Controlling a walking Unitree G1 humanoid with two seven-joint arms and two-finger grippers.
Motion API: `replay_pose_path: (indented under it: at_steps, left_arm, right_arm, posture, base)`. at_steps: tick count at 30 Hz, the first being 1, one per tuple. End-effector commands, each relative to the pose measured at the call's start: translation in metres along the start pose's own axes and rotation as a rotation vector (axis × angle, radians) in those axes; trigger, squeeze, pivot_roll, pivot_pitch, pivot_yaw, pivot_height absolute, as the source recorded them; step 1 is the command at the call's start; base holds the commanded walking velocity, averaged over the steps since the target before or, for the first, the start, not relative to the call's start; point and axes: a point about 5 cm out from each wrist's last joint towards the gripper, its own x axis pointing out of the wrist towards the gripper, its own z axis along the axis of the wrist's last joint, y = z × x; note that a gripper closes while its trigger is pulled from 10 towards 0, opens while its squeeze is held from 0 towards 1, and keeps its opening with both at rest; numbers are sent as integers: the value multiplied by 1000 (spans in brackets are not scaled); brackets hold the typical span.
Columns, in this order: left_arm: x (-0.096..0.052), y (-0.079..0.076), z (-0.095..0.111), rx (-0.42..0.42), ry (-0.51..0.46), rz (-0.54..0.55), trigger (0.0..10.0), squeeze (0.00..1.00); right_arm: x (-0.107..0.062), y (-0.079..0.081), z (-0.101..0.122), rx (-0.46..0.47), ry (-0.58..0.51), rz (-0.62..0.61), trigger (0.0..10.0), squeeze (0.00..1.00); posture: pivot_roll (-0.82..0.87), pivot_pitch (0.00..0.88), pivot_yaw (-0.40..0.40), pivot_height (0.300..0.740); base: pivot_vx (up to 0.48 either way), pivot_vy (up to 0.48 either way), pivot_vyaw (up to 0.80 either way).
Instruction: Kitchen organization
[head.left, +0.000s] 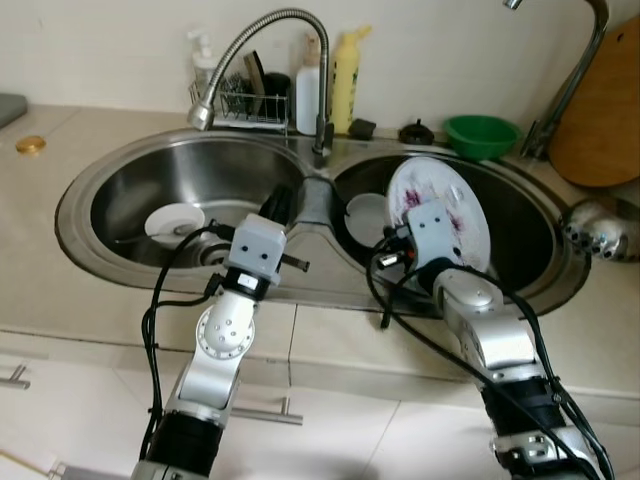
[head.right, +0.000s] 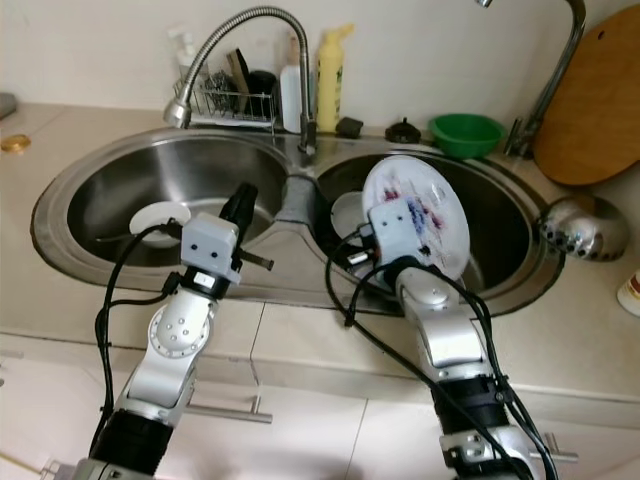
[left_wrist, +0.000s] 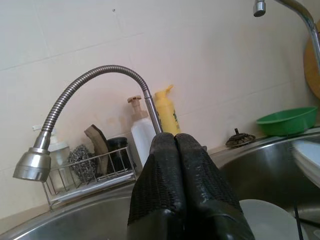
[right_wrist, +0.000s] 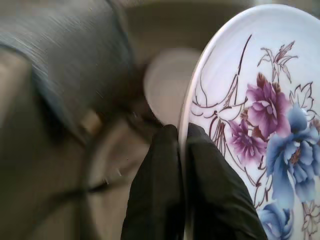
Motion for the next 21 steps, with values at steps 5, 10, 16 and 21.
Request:
replay_pose_path:
  at_steps: [5,10,16,21]
  left_arm:
    - [1,-2,-2,8,14,-15,10000,0]
    - [0,-3,-2,8,18,-20,10000,0]
    - [-1,-3,-3,11,23,-18,10000,0]
    - [-1,-3,-4,10,25,-20,10000,0]
  right_arm:
    - [3,-5,-11,86,103,-36,10000,0]
    - [4,-7,-23,74,179,-57,10000,0]
    - [3,-2,-25,40,191,-40,10000,1000]
    - [3,1,-24,56,189,-38,10000,1000]
  posture:
    - [-65,0,-44,740]
    - [-64,0,-42,740]
    - [-62,0,-44,740]
    - [-63,0,-42,740]
  base:
    - [0,0,0]
    - [0,0,0]
    - [0,0,0]
    - [0,0,0]
